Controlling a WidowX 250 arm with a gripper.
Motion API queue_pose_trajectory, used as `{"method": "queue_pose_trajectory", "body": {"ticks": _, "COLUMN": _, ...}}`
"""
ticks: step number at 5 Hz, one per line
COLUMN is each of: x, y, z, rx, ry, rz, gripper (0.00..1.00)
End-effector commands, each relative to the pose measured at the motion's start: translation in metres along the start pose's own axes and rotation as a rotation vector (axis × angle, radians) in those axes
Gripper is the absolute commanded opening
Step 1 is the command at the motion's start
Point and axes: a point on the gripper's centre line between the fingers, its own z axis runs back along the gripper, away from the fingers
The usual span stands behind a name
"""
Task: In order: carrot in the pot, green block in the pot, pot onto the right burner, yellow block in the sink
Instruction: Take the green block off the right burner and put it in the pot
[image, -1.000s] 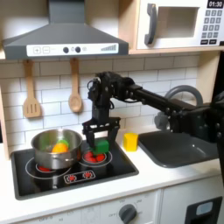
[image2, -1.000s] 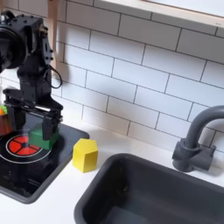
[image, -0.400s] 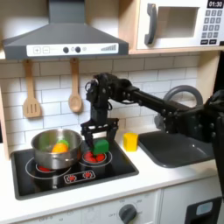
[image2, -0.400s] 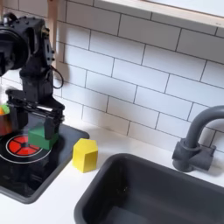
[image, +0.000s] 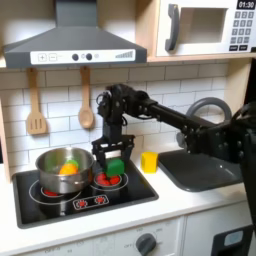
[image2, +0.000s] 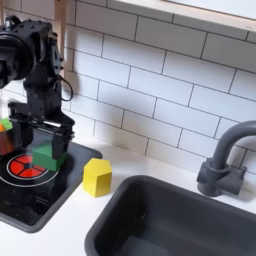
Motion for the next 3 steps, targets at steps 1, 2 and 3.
{"method": "queue_pose_trajectory", "body": {"ticks": 1, "x": 0.0006, "y": -0.0009, "z": -0.0041, "rx": 0.004, "ry": 0.004, "rz": -0.003, "gripper": 1.0}}
{"method": "queue_pose_trajectory", "body": {"ticks": 2, "x": 0.0021, "y": -0.0009, "z": -0.0025, "rx": -0.003, "ry": -0.004, "rz": -0.001, "gripper": 1.0}}
{"method": "queue_pose_trajectory", "body": {"ticks": 3, "x": 0.0017, "y": 0.0, "z": -0.0026, "rx": -0.005, "ry": -0.005, "rz": -0.002, "gripper": 1.0}}
